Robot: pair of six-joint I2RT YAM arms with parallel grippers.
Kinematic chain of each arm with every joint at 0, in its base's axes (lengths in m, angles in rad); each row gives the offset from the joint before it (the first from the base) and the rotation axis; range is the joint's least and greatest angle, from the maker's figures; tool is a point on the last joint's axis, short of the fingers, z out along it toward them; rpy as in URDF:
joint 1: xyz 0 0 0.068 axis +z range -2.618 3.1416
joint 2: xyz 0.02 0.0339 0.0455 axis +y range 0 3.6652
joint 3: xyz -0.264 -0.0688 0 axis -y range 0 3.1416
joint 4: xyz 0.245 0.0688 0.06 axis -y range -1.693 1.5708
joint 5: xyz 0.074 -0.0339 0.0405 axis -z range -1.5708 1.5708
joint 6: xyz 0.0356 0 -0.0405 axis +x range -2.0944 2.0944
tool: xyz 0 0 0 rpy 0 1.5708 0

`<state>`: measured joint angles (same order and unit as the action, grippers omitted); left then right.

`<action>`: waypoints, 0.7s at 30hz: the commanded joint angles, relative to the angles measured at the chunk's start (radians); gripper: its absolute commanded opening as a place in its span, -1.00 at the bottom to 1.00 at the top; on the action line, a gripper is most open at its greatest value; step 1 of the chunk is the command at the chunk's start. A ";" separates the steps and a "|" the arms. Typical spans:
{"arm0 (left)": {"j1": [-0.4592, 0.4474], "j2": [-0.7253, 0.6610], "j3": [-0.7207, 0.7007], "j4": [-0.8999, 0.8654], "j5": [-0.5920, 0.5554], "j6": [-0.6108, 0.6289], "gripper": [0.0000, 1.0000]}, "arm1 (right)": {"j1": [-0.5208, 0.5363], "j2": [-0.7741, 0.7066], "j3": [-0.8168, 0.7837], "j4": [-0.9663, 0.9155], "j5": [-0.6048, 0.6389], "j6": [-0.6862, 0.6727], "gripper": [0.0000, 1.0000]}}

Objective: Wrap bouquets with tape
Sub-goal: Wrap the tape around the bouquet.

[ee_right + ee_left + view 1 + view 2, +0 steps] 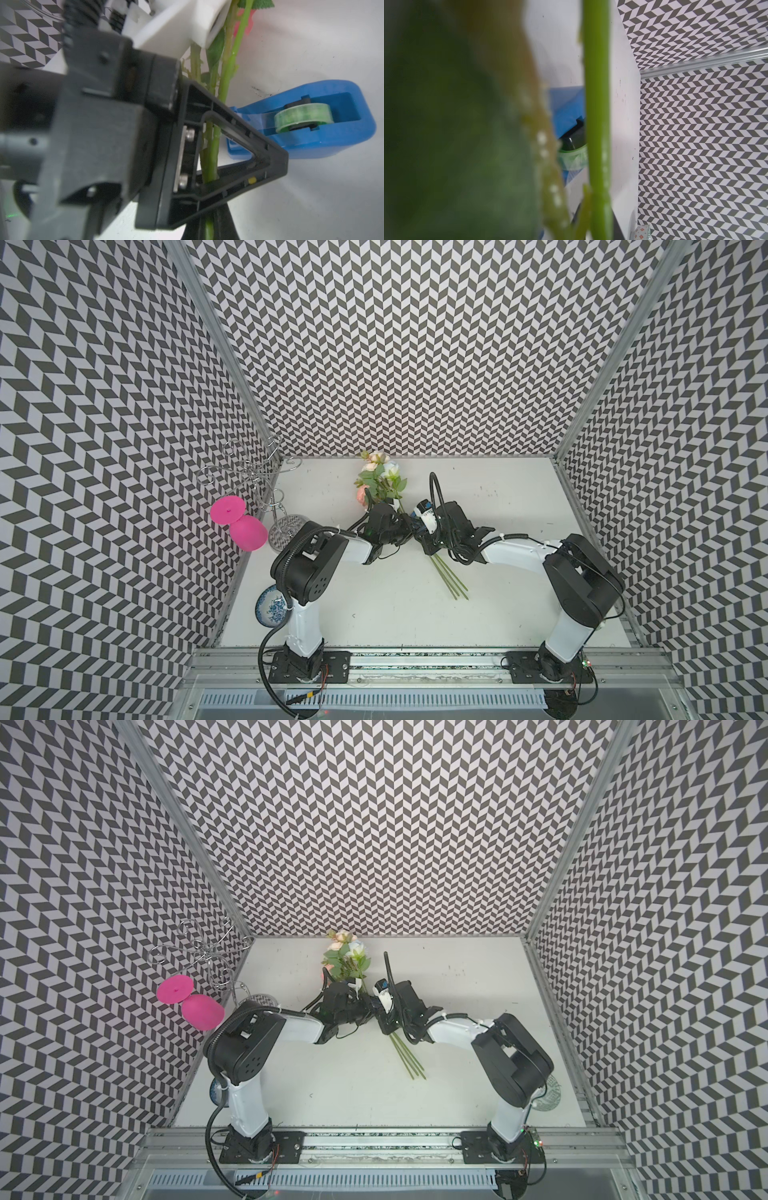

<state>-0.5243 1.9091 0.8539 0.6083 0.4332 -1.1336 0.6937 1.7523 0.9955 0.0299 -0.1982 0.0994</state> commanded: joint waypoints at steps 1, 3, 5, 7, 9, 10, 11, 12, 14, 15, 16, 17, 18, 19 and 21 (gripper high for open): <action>-0.007 -0.020 0.021 -0.017 0.003 0.025 -0.78 | 0.005 -0.045 -0.009 0.044 -0.002 -0.045 -0.75; -0.004 -0.013 0.015 0.001 0.011 0.017 -0.98 | -0.003 -0.059 -0.012 0.043 -0.022 -0.043 -0.55; -0.001 -0.004 0.006 0.048 0.030 0.001 -1.00 | -0.029 -0.069 -0.010 0.039 -0.082 -0.028 -0.26; 0.002 -0.001 -0.003 0.083 0.039 -0.008 -1.00 | -0.072 -0.086 -0.024 0.058 -0.184 0.000 -0.05; 0.001 -0.008 -0.015 0.113 0.041 -0.005 -1.00 | -0.131 -0.104 -0.053 0.103 -0.317 0.054 0.14; 0.001 -0.013 -0.022 0.126 0.038 -0.004 -1.00 | -0.160 -0.100 -0.058 0.113 -0.394 0.076 0.17; 0.001 -0.019 -0.032 0.146 0.037 -0.003 -1.00 | -0.187 -0.089 -0.056 0.116 -0.466 0.090 0.17; 0.002 -0.022 -0.042 0.174 0.038 -0.007 -1.00 | -0.201 -0.073 -0.052 0.115 -0.525 0.100 0.17; 0.003 -0.022 -0.064 0.235 0.040 -0.026 -1.00 | -0.212 -0.039 -0.049 0.120 -0.607 0.111 0.16; 0.003 -0.019 -0.076 0.282 0.045 -0.038 -1.00 | -0.213 -0.020 -0.053 0.135 -0.652 0.124 0.15; 0.003 -0.017 -0.082 0.307 0.048 -0.048 -1.00 | -0.213 -0.007 -0.061 0.160 -0.685 0.139 0.14; 0.003 -0.016 -0.089 0.330 0.050 -0.057 -1.00 | -0.213 0.004 -0.075 0.186 -0.708 0.158 0.14; 0.003 -0.017 -0.097 0.358 0.050 -0.062 -1.00 | -0.214 0.016 -0.084 0.197 -0.724 0.166 0.14; 0.002 -0.019 -0.102 0.369 0.049 -0.064 -1.00 | -0.215 0.030 -0.085 0.203 -0.739 0.170 0.14; 0.003 -0.026 -0.113 0.402 0.044 -0.064 -1.00 | -0.214 0.066 -0.080 0.209 -0.768 0.172 0.14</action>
<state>-0.5213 1.9091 0.7528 0.8612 0.4694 -1.1851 0.4747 1.7744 0.9264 0.1650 -0.8402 0.2405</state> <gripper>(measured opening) 0.075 0.569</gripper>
